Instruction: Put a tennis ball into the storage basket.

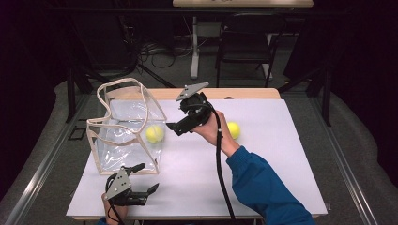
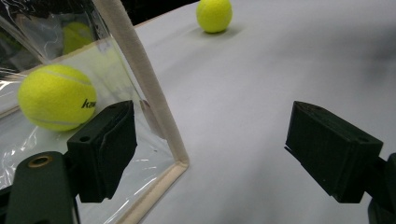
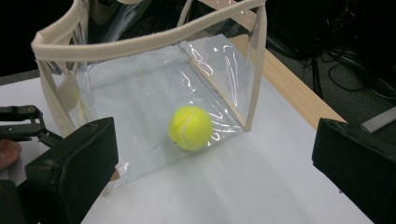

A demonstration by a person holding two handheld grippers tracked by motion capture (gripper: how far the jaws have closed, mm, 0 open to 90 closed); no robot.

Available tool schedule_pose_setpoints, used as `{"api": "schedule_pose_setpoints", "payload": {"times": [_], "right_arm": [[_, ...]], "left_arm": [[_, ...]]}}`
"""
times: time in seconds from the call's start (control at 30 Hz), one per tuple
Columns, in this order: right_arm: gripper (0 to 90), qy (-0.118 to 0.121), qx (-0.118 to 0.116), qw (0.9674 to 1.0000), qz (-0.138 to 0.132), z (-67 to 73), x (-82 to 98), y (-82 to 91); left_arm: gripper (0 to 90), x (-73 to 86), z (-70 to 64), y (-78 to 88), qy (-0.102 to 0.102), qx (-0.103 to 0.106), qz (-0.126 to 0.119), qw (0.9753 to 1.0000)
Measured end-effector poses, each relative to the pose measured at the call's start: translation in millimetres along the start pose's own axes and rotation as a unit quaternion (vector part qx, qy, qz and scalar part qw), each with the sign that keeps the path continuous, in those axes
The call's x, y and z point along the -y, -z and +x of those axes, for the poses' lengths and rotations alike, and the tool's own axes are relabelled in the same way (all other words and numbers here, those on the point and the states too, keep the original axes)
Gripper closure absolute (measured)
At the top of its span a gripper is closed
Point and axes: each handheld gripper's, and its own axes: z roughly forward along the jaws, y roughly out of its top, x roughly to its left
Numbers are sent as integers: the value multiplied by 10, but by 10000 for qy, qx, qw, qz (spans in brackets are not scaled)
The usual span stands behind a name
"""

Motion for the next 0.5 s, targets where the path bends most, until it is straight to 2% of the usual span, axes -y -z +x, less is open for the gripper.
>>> {"api": "schedule_pose_setpoints", "payload": {"times": [0.03, 0.07, 0.1, 0.13, 0.5], "right_arm": [[0, 0, 0, 10000, 0, 0, 0, 0], [0, -82, 72, 9999, 48, -39, 180, 59], [0, -82, 72, 9999, 48, -39, 180, 59], [0, -128, 130, 9998, 52, -51, 261, 97], [0, -318, 251, 9991, 154, -88, 597, 164]], "left_arm": [[159, 0, 0, 0, 0, 0, 0, 10000], [159, 0, 0, 0, 0, 0, 0, 10000], [159, 0, -2, 0, -6, 4, 0, 10000], [159, 2, -3, -2, 3, -8, -24, 10000], [159, 9, 4, 5, 2, 2, -25, 10000]]}}
